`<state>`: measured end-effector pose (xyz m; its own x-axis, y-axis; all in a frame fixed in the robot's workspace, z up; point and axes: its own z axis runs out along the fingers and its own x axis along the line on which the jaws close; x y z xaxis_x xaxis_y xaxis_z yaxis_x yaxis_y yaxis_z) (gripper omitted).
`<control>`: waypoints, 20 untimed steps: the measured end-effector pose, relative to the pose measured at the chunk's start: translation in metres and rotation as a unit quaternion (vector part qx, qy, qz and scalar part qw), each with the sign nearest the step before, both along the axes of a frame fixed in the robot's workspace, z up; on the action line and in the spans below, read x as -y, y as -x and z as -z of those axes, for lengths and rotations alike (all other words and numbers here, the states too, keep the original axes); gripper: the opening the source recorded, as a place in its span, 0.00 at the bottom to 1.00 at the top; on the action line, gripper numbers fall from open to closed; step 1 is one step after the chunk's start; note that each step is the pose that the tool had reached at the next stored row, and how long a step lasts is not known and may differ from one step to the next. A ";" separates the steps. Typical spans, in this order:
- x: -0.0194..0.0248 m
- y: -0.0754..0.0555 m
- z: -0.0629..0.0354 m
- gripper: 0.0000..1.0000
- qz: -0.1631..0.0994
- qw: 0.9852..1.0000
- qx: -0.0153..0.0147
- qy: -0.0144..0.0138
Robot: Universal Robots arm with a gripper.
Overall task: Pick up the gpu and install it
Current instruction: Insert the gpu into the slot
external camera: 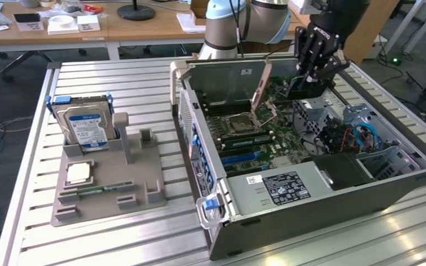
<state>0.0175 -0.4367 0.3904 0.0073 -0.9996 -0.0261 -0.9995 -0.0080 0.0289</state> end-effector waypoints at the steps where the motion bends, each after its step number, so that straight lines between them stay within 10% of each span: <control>1: 0.0000 0.000 0.0011 0.26 0.000 1.000 0.000 0.000; 20: -0.0003 0.000 0.0125 0.26 0.000 1.000 0.001 0.000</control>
<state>0.0171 -0.4364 0.3779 0.0073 -0.9996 -0.0257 -0.9996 -0.0080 0.0276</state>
